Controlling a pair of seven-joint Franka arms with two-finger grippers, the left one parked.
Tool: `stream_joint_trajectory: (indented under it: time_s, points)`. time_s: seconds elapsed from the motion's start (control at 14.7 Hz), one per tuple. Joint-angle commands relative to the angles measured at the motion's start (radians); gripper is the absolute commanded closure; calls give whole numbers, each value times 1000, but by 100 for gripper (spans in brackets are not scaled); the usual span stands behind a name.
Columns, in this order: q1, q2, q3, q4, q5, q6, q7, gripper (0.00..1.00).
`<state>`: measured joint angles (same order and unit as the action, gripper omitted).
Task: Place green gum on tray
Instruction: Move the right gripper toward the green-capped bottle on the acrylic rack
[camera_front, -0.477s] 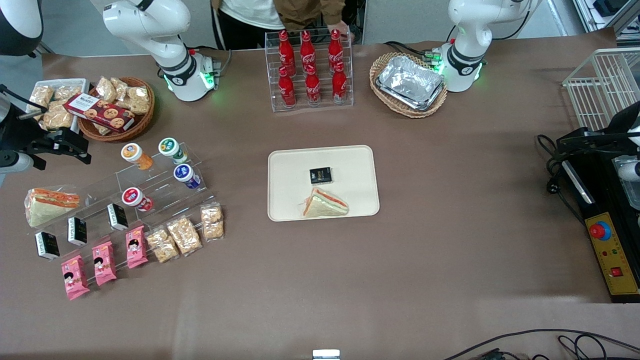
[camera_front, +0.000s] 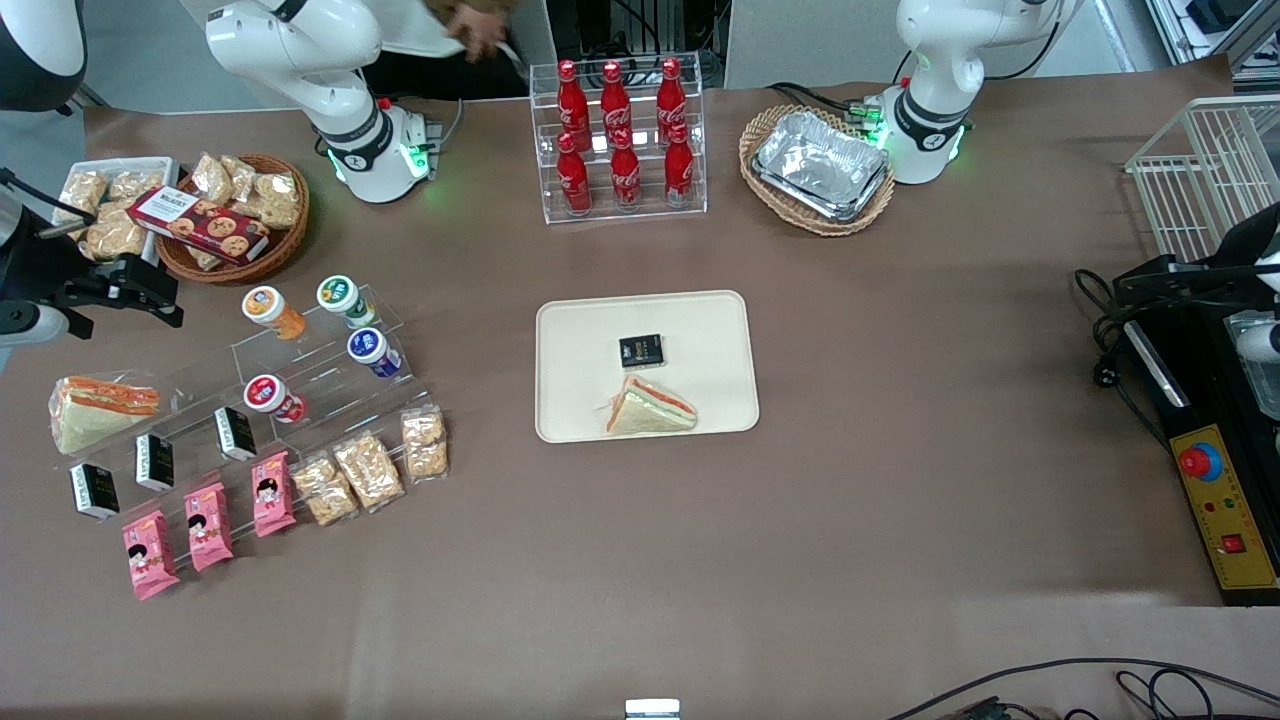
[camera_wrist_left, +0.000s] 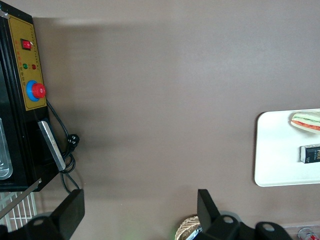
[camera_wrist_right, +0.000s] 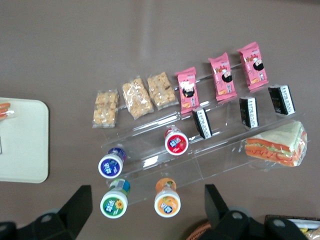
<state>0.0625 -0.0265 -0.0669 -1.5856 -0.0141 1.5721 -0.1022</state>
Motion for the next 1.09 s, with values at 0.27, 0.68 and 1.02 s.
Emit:
stream_joint_trajectory:
  time_s: [0.27,0.68,1.02]
  points:
    - [-4,-110,36,-131,13,-46,38,0]
    - [13,-278,39,-420,37,113,78,0]
    - [30,-378,82,-687,37,339,156,0]
